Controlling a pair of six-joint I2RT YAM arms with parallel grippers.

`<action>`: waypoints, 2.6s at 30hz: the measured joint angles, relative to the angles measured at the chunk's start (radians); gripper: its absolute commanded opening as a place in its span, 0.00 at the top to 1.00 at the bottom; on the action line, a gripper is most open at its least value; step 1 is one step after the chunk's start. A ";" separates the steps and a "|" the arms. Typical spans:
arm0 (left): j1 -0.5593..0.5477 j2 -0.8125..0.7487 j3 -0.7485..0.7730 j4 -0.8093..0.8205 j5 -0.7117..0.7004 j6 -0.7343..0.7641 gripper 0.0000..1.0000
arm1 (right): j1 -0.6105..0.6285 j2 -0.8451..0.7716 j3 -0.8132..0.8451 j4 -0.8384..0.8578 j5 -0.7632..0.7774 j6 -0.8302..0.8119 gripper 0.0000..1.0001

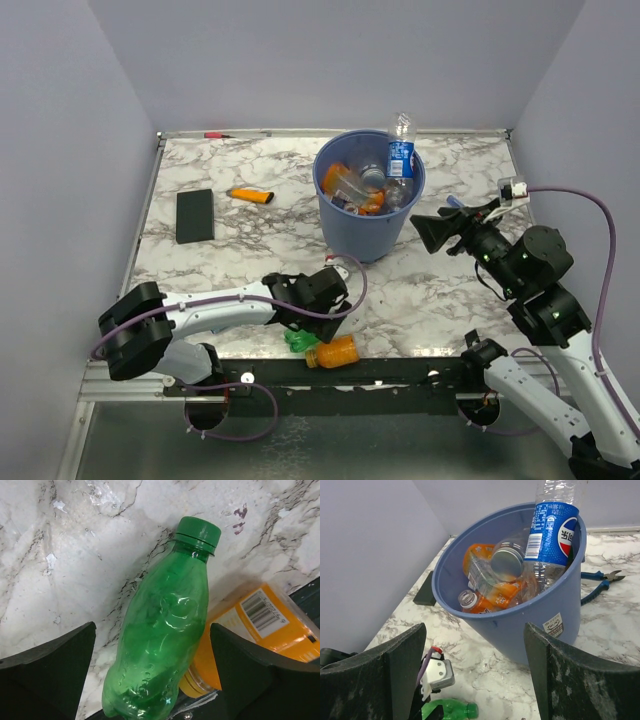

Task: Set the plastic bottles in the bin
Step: Pick up the plastic bottle from the corner of the board, then place the plastic bottle in the trash bin.

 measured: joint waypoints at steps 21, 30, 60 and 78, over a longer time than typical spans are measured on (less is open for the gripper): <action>-0.005 -0.192 0.094 -0.028 -0.223 0.017 0.73 | 0.000 0.030 0.163 -0.032 -0.061 -0.007 0.11; -0.005 -0.563 0.165 0.378 -0.238 0.071 0.76 | 0.000 0.177 0.210 0.103 -0.378 0.072 0.09; -0.004 -0.364 0.222 0.616 -0.194 0.103 0.49 | 0.191 0.498 0.423 0.120 -0.385 0.058 0.86; -0.006 -0.801 0.016 0.551 -0.567 0.082 0.01 | 0.153 0.659 0.558 0.285 0.139 -0.126 0.99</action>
